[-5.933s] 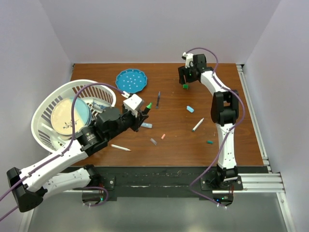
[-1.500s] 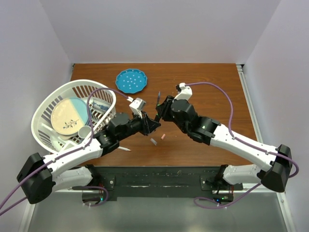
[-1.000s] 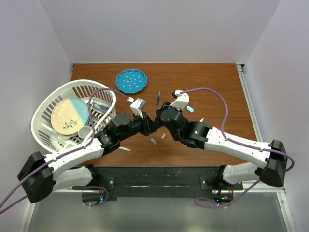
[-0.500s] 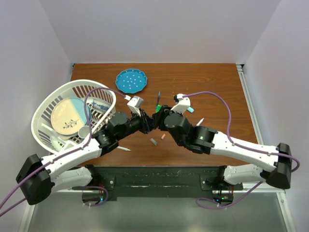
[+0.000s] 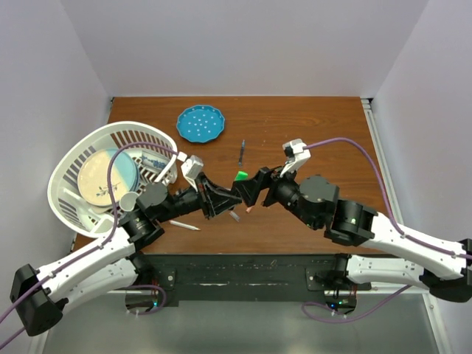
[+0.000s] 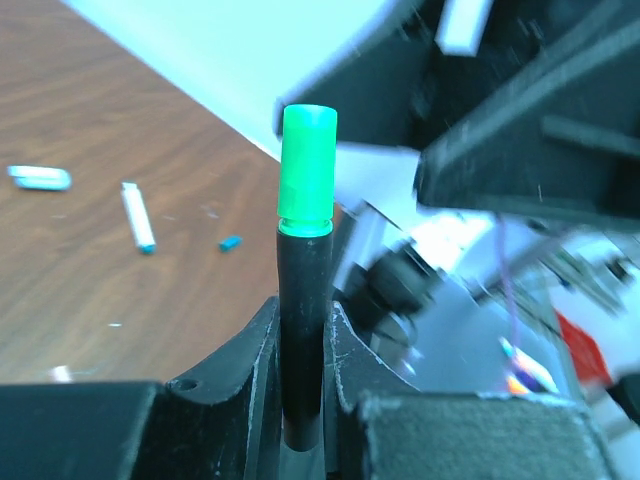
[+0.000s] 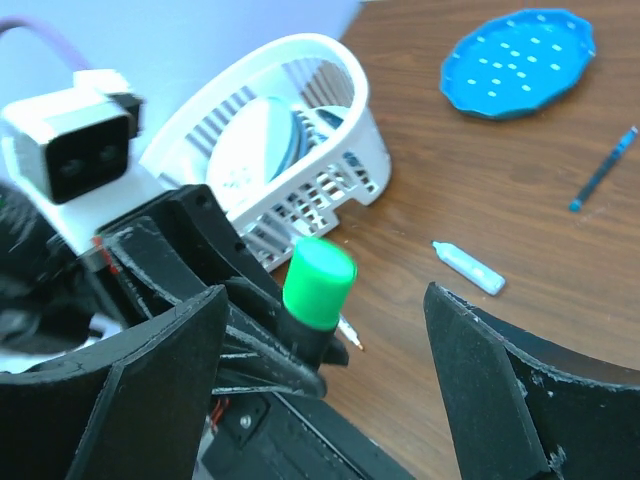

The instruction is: Insert the pens into the pen caps

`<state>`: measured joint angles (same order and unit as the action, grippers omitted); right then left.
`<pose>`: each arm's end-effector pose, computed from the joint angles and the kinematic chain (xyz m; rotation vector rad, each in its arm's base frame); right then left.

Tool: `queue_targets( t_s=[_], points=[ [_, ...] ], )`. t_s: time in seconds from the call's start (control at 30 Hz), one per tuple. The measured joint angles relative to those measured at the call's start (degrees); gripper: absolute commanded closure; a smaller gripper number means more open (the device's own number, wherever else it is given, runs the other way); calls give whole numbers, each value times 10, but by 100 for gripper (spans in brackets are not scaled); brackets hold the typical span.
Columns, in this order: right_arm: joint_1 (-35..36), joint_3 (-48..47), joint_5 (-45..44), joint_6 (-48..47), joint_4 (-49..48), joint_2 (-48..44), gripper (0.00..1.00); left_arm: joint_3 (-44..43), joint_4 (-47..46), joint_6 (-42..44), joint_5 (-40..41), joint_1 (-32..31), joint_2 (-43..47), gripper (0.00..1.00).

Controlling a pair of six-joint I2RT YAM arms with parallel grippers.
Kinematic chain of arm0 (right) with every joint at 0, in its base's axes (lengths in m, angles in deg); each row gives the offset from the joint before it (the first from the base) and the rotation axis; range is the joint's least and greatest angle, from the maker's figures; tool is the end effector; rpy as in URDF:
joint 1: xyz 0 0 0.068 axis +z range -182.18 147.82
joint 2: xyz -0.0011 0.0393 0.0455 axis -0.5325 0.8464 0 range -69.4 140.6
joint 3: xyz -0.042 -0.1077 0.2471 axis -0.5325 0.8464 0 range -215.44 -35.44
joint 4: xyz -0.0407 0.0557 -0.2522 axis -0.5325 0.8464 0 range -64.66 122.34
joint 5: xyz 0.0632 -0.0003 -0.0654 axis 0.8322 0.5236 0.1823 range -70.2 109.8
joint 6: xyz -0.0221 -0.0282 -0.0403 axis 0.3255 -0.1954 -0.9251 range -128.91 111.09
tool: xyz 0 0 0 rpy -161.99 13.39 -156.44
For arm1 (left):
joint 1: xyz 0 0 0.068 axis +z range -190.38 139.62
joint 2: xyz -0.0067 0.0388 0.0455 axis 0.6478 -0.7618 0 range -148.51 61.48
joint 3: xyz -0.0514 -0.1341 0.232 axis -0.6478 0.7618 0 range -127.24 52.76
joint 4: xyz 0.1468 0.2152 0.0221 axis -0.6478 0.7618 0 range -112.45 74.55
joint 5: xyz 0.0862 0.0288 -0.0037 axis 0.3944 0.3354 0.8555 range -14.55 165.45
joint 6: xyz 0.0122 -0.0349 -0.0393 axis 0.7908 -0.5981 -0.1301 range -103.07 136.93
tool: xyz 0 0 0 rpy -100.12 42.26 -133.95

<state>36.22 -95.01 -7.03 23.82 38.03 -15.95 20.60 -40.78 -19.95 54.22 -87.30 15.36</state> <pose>0.0905 0.1847 0.3992 -0.1789 1.7518 0.9249 0.1246 -0.1522 0.3110 0.4767 1.6141 -1.4191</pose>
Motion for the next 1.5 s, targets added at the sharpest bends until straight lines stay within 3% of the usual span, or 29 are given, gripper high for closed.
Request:
queue_targets(
  t_s=[0.27,0.4,0.6,0.83,1.2,1.37,1.5],
  points=[
    [0,-12,129,-73,-2,-29,19,21,-42,-18,-123,0,8,100],
    [0,-11,162,-77,-7,-30,28,30,-93,-43,-162,0,7,100],
    [0,22,206,-53,-75,-27,31,40,-163,-76,-196,0,-10,100],
    [0,49,211,-18,-127,-15,46,48,-206,-97,-215,0,-27,100],
    [0,69,187,11,-141,-33,40,58,-241,-108,-220,0,-38,100],
    [0,76,174,30,-145,-44,51,58,-249,-112,-220,0,-38,100],
    [0,89,174,42,-155,-45,53,58,-255,-118,-220,0,-38,100]
  ],
)
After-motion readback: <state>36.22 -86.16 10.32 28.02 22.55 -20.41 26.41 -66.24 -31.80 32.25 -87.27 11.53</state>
